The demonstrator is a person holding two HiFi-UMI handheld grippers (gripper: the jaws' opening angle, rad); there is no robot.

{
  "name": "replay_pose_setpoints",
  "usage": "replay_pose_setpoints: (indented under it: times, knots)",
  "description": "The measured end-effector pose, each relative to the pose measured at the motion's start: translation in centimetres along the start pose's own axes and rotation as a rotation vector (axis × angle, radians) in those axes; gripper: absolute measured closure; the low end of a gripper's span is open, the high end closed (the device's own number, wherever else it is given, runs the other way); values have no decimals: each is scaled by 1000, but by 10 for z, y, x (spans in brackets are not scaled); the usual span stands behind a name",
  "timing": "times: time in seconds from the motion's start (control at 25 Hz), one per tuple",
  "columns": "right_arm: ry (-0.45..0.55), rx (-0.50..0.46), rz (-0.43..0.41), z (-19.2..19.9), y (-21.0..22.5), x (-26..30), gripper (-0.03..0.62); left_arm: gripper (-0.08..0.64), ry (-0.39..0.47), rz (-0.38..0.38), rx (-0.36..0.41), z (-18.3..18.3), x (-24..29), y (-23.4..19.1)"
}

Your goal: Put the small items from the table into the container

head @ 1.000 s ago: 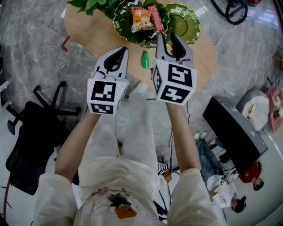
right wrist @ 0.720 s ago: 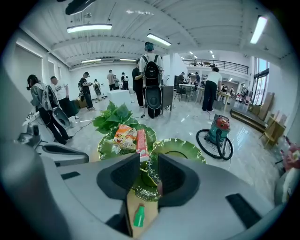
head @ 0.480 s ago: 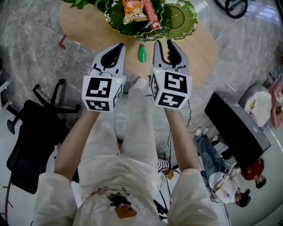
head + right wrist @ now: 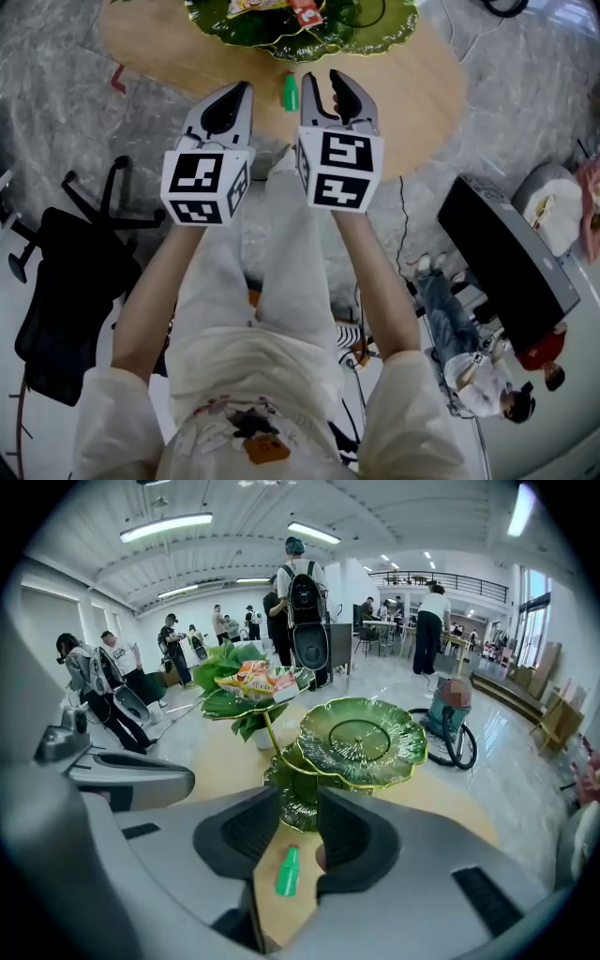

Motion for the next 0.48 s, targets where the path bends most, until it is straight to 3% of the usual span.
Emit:
replay_pose_setpoints:
  times: [0.48]
  knots:
    - [-54,-15,-96,46,-12,30,472,565,-31,-44,-41,39,20,-9]
Point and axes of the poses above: the fingertips, and each gripper's own axes: x forward along the fingers, y to its right, z out of its underside, the point moved 7 cm from there along -x, backward along the fingers, and after that the axes turned 11 degrees about -x, right-handed, at the moved point
